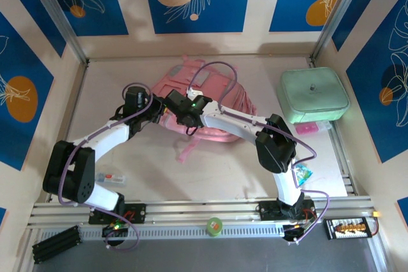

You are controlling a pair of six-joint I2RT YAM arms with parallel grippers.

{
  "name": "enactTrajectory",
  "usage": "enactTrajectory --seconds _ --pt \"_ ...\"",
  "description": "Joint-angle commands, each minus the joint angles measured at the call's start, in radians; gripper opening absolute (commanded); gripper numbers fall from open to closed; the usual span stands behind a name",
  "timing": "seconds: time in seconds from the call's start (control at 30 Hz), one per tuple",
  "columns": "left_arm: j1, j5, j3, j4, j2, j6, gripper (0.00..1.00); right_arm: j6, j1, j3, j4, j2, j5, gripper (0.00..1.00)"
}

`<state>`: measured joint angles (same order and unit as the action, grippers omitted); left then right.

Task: Pack the student bag
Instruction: Zip the student bag at the center of the table.

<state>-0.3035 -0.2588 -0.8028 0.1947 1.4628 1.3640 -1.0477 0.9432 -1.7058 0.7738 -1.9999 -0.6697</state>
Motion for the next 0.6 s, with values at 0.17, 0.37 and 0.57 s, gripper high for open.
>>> enactTrajectory --seconds 0.17,0.37,0.57 --pt "0.012 -0.055 -0.026 0.018 -0.004 -0.028 0.0 0.041 -0.04 0.207 -0.023 0.145 -0.07 0.18" --pt "0.021 -0.054 -0.033 0.008 -0.006 -0.048 0.0 0.074 -0.074 0.342 -0.088 0.242 0.008 0.18" --pt "0.021 -0.066 -0.039 0.01 0.0 -0.048 0.0 0.176 -0.065 0.283 -0.11 0.214 0.061 0.23"
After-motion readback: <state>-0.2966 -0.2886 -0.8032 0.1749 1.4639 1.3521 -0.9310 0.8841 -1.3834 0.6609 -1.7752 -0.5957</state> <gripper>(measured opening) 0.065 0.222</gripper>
